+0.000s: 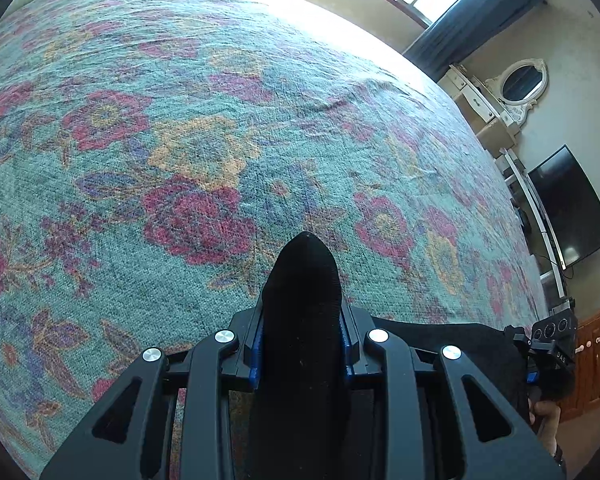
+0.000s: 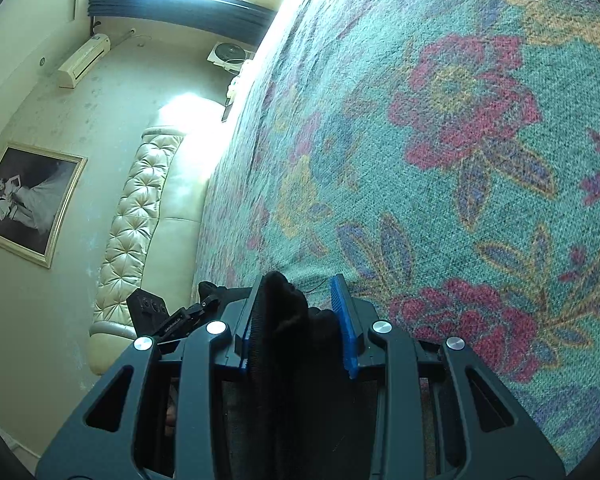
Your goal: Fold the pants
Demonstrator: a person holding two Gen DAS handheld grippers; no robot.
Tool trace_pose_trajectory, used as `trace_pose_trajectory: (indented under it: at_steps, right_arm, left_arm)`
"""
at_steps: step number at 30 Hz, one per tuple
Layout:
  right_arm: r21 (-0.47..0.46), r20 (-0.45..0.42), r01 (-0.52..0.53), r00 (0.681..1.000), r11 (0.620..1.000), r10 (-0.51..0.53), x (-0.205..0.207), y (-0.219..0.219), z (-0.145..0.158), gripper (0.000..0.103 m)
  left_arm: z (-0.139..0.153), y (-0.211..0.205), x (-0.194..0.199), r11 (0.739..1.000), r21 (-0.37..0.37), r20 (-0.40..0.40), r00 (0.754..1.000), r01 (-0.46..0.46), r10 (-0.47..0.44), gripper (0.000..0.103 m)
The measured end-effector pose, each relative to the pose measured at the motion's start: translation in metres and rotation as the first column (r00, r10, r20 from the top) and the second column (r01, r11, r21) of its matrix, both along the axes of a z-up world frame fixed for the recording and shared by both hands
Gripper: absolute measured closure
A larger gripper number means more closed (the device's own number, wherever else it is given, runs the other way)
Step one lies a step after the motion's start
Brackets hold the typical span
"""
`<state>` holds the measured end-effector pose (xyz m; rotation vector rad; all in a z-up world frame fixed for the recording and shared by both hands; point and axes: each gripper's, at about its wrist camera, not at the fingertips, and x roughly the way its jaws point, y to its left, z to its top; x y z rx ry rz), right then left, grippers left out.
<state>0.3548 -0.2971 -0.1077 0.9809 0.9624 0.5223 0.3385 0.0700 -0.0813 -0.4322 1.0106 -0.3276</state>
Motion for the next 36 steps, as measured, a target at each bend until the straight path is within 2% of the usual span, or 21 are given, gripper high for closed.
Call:
trace_pose_trajectory:
  at_steps: [17, 20, 22, 25, 28, 33, 36]
  right_arm:
    - [0.032, 0.015, -0.003, 1.000, 0.999, 0.002, -0.011, -0.015, -0.009, 0.071]
    - [0.045, 0.027, 0.007, 1.000, 0.999, -0.009, -0.019, -0.020, -0.003, 0.058]
    - [0.043, 0.039, 0.025, 0.999, 0.999, -0.027, -0.030, -0.027, 0.007, 0.038]
    - [-0.006, 0.057, 0.033, 0.998, 0.999, -0.033, -0.058, -0.038, 0.022, 0.021]
    - [-0.080, 0.049, 0.050, 0.998, 0.996, -0.046, -0.098, -0.051, 0.026, 0.017]
    - [-0.060, 0.030, 0.083, 0.996, 0.995, -0.081, -0.164, -0.054, 0.021, 0.017]
    - [-0.041, 0.014, 0.058, 0.998, 0.997, -0.058, -0.185, -0.037, 0.017, 0.014]
  left_arm:
    - [-0.009, -0.002, 0.004, 1.000, 0.006, -0.005, 1.000, 0.001, -0.001, 0.065]
    - [-0.007, 0.002, 0.004, 0.999, -0.041, -0.005, 1.000, 0.018, -0.018, 0.055]
    - [-0.003, 0.012, -0.001, 0.998, -0.069, 0.008, 1.000, -0.003, 0.003, 0.040]
    - [0.005, 0.034, -0.017, 0.995, -0.098, 0.042, 0.999, -0.026, 0.031, 0.034]
    - [0.003, 0.061, -0.045, 0.987, -0.149, 0.021, 0.998, -0.052, 0.056, 0.031]
    - [-0.012, 0.090, -0.117, 0.967, -0.228, -0.020, 0.993, -0.117, 0.115, 0.030]
    - [-0.010, 0.083, -0.159, 0.971, -0.213, -0.006, 0.994, -0.105, 0.107, 0.028]
